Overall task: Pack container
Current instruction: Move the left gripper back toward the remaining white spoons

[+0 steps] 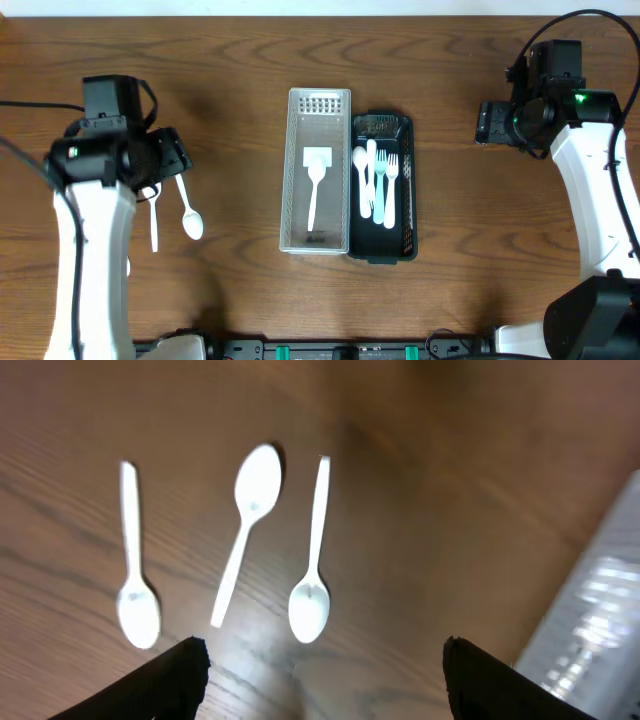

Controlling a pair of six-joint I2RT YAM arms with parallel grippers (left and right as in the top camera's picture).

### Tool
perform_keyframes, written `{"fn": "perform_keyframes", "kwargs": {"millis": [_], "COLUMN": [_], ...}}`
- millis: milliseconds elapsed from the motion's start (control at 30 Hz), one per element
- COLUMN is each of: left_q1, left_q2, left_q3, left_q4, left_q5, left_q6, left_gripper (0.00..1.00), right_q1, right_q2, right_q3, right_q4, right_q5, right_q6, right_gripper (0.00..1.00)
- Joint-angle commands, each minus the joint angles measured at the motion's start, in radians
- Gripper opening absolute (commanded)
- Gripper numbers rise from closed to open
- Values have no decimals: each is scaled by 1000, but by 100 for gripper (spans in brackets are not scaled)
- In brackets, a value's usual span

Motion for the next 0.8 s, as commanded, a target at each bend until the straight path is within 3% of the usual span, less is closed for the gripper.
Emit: {"fn": "perform_keyframes", "kwargs": {"millis": [0,300,767], "left_q1": [42,46,46], "left_q2": [121,389,566], "left_q3": [-45,-48,-48], "left_q4": [26,111,149], "left_q5": [73,133,133], "left_q6": [53,123,123], "left_gripper": [78,78,78], "right_q1": [-2,-2,-2], "right_q2": [6,6,6], "right_q3": [-2,-2,-2], "right_q4": [-1,-1,-8], "right_q5": [-8,-8,-8], "right_q6": [-13,-13,-13], "right_gripper": [78,78,78]}}
